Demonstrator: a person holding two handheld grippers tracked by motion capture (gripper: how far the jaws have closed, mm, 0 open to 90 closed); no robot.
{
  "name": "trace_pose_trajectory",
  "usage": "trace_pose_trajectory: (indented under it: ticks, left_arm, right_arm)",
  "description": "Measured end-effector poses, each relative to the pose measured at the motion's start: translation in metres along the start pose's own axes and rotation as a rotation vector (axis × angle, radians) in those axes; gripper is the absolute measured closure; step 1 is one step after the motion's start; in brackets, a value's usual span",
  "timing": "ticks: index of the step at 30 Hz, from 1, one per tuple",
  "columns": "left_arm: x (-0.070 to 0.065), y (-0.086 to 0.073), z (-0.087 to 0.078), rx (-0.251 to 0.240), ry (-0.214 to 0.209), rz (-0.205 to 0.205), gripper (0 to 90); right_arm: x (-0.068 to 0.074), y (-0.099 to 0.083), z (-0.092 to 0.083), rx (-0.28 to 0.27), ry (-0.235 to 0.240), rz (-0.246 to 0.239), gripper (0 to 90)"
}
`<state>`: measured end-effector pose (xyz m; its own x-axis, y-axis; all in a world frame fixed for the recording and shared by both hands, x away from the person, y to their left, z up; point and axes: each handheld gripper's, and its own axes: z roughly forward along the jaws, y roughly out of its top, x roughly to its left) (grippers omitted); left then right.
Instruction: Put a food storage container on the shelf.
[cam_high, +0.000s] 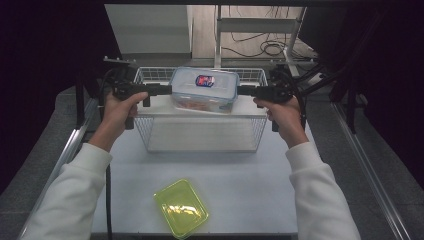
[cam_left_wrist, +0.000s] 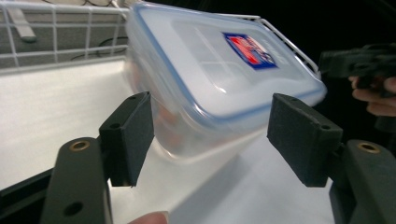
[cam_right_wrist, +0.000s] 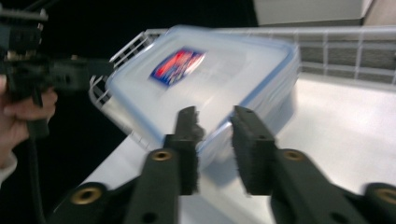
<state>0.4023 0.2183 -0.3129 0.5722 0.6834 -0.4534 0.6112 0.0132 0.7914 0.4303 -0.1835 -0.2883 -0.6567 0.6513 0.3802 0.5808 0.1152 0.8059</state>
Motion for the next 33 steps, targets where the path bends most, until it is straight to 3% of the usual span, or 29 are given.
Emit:
trace_pose_trajectory:
  ticks: [6, 14, 22, 33]
  left_arm:
    - [-0.013, -0.018, -0.013, -0.007, -0.030, 0.018, 29.0]
    - [-0.020, -0.035, -0.016, 0.010, -0.051, 0.038, 28.3]
    - [-0.016, -0.042, -0.014, 0.025, -0.050, 0.039, 28.1]
    - [-0.012, -0.048, -0.011, 0.035, -0.039, 0.032, 27.5]
  right_arm:
    - [0.014, -0.031, 0.000, 0.070, 0.025, -0.093, 87.8]
    - [0.027, -0.050, 0.031, 0.143, 0.017, -0.171, 88.8]
    - [0.013, -0.042, 0.040, 0.114, -0.038, -0.151, 88.9]
    - [0.003, -0.039, 0.038, 0.081, -0.037, -0.106, 88.9]
